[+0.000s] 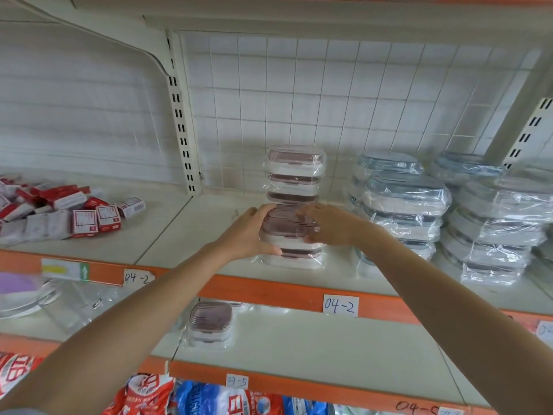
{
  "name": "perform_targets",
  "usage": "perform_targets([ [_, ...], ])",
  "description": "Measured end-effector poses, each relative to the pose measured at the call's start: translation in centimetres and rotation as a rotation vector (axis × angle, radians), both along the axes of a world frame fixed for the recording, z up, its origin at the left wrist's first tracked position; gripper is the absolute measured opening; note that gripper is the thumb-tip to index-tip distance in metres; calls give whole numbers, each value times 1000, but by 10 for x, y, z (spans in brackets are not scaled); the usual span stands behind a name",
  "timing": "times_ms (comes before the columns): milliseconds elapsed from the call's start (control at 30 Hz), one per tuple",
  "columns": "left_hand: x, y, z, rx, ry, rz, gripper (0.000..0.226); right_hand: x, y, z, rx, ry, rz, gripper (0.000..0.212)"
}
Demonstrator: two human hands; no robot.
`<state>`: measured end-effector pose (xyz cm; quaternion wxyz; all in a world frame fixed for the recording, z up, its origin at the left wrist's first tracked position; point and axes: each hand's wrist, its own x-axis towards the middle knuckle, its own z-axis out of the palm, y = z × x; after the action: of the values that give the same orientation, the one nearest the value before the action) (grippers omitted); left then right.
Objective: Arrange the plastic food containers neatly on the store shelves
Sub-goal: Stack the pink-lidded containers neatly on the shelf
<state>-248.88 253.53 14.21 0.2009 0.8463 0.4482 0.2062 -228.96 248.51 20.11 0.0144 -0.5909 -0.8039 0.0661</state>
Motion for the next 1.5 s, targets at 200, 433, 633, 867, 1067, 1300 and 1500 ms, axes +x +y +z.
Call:
perform_targets([
  [200,-23,-16,14,136,214,45,83,-17,-12,-1,144,-161,-6,57],
  [433,-70,-63,8,381,320,115,36,-79,-53,-23,344,-157,122,56],
  [633,-124,-115,-18,439,287,109,18,-129,-89,-54,301,-98,163,45],
  [867,-180,-165,-79,76,532,112,49,-169,-134,-117,-5,-76,186,50],
  [1067,-189,-184,-116,-8,592,73,43,-163,-154,-162,-208,-41,97,62],
  [1300,-185,-157,-145,-34,564,119,44,-163,-106,-204,-241,-6,50,72],
  [1500,-187,-119,-224,-58,512,204,47,-181,-35,-286,-229,26,42,79],
])
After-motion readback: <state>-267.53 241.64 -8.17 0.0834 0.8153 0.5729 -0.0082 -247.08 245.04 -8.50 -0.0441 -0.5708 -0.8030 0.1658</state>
